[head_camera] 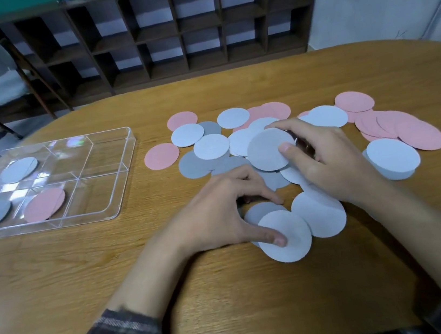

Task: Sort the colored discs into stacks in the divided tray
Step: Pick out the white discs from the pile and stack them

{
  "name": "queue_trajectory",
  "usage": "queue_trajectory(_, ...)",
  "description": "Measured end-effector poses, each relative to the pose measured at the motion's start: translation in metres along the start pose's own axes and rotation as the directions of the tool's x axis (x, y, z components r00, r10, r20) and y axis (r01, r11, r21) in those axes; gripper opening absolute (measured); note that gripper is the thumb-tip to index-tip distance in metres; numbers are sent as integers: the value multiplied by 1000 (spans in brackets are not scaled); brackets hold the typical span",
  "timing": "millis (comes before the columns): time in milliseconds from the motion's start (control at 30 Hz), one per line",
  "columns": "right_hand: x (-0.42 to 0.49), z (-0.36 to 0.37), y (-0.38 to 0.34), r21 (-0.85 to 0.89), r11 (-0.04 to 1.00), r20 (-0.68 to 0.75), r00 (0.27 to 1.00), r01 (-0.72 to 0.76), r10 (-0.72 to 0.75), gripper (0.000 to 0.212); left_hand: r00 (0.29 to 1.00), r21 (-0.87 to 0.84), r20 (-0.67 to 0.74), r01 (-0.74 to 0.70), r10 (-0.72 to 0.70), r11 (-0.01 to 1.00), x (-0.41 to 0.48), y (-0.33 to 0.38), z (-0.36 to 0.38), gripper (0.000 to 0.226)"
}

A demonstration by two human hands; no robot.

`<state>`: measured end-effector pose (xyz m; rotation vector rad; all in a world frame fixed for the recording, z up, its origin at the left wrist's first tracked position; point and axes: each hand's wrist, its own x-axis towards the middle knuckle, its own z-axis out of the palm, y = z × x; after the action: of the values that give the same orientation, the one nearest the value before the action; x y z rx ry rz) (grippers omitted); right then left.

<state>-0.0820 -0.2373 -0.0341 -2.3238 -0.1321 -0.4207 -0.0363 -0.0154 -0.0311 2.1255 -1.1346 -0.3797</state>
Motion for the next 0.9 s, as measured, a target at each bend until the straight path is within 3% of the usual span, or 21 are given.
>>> queue_trajectory(300,3,4,2,26,1000,-1,1000,-10,10,32,999,-98,18,38,-36,994,2,-2,-2,36)
queue_trajectory(467,4,5,4,57,998,13,999,-30,29,38,995,-339,-43,75,-95,938,5,-9,-6,17)
queue_trajectory(633,4,7,3,132,990,13,999,-46,45,37,963,-459,-227,27,-147,888,8,-14,-11,9)
queue_trajectory(800,2,9,-4,221,973,42,997,-71,63,39,852,-412,-471,15,-227,911,12,-20,-6,16)
queue_trajectory(900,3,11,-5,213,974,50,996,-77,68,41,812,-350,-539,26,-223,937,13,-23,-3,26)
